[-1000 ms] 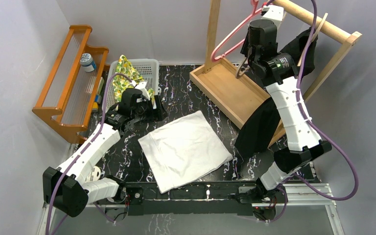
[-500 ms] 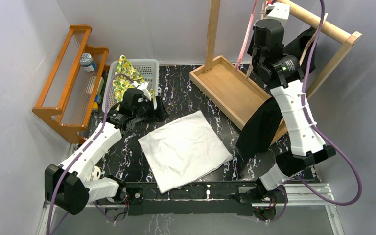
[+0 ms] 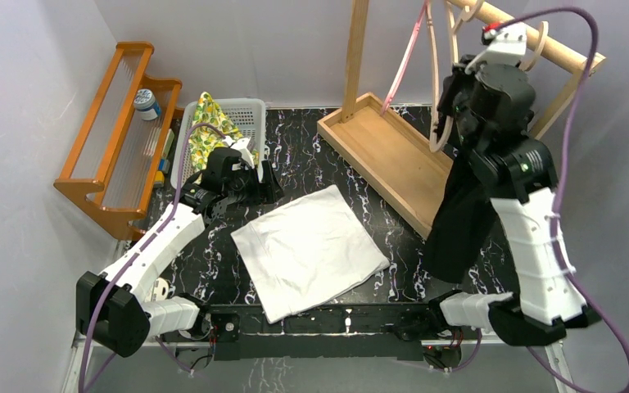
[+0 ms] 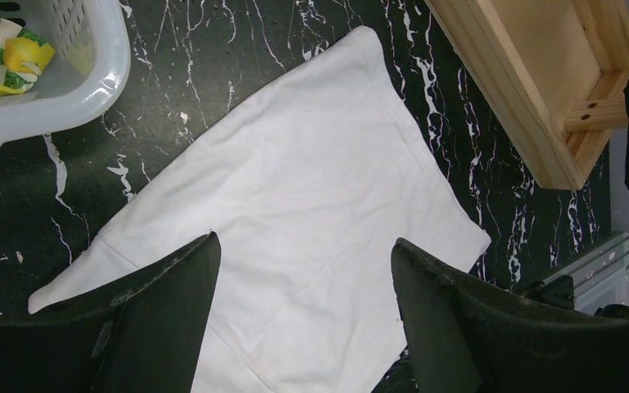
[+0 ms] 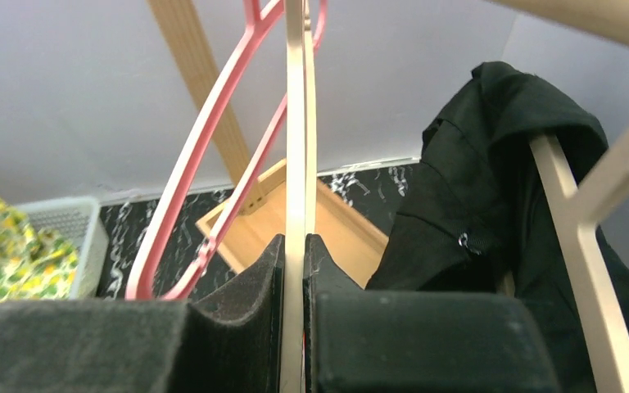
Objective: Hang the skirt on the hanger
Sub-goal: Pick up the hanger from the clothesline.
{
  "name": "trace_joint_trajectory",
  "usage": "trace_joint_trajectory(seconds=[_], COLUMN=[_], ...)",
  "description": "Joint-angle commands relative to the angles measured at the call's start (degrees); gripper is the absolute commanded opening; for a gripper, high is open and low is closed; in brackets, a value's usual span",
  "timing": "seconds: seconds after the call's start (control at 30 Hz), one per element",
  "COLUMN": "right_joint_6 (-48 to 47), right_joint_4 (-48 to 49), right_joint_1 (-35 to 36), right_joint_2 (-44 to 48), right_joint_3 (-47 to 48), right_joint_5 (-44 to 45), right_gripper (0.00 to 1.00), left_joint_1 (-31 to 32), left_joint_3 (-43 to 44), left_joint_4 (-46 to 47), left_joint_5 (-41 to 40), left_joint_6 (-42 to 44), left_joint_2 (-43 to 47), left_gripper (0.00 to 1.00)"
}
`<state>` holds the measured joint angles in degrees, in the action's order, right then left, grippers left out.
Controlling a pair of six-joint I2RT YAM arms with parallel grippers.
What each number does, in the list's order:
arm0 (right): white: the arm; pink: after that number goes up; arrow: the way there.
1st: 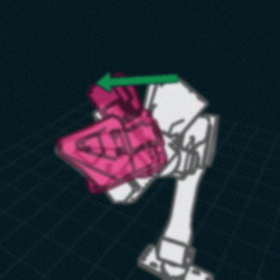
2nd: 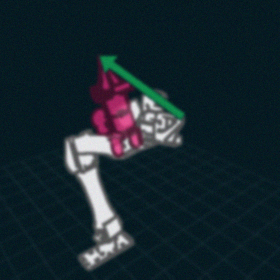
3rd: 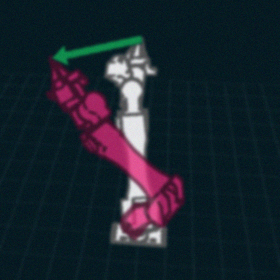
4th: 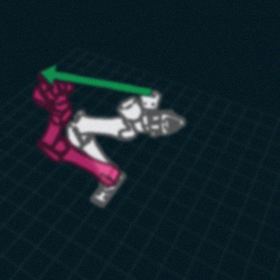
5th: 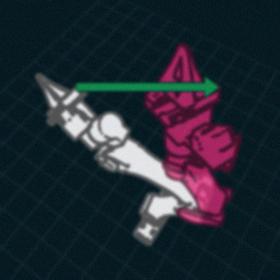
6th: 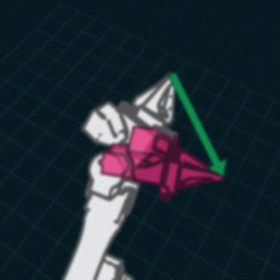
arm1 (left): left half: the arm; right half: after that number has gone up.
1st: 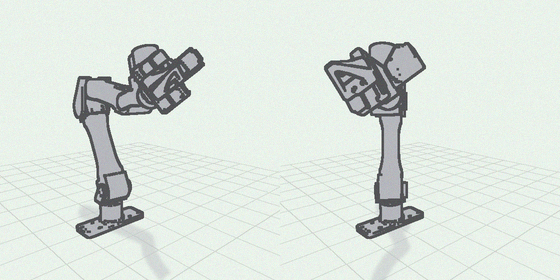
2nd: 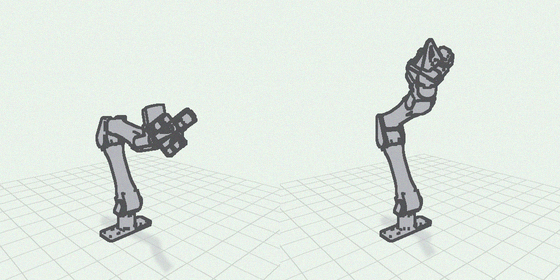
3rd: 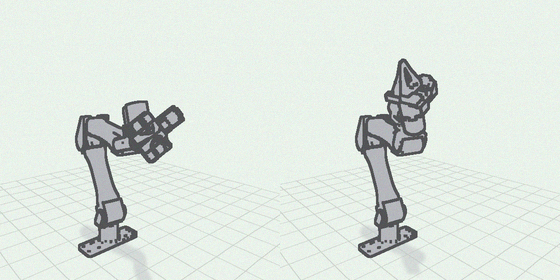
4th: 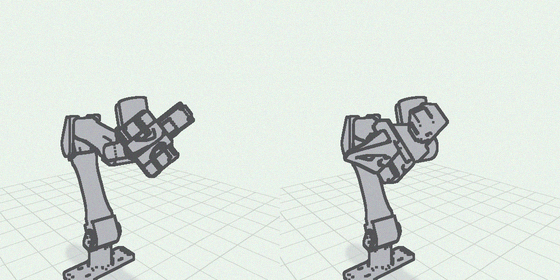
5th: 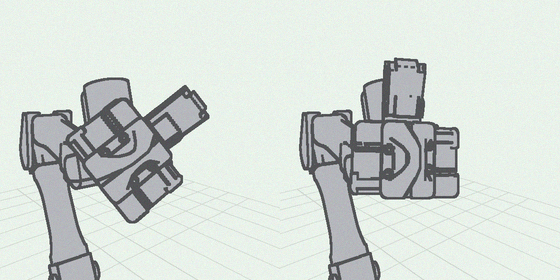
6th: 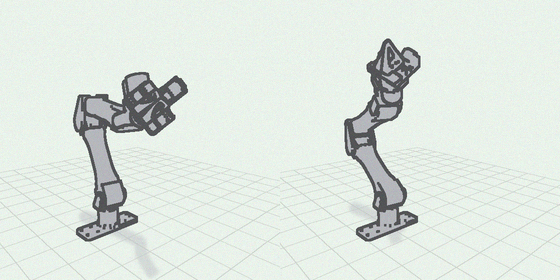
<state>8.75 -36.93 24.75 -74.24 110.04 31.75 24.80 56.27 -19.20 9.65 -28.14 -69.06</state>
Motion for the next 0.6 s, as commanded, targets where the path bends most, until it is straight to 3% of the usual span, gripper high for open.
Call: trace_joint_trajectory(seconds=[0.0,0.3,0.57], right_joint_6=[0.5,8.1,8.6], right_joint_4=[2.2,-6.2,-11.9], right_joint_1=[-0.1,-0.1,-0.1], right_joint_2=[7.9,15.7,19.0], right_joint_3=[-6.2,-18.1,-26.9], right_joint_5=[-8.3,-16.2,-14.0], right_gripper=[0.0,0.0,0.0], left_joint_1=[-0.4,-0.4,-0.4], left_joint_3=[1.2,1.8,2.0], left_joint_4=[1.2,1.8,2.0], left_joint_5=[0.9,1.4,1.1], left_joint_6=[-0.4,-1.8,-2.4], left_joint_2=[-0.2,-1.9,-2.7], left_gripper=[0.75,0.76,0.76])
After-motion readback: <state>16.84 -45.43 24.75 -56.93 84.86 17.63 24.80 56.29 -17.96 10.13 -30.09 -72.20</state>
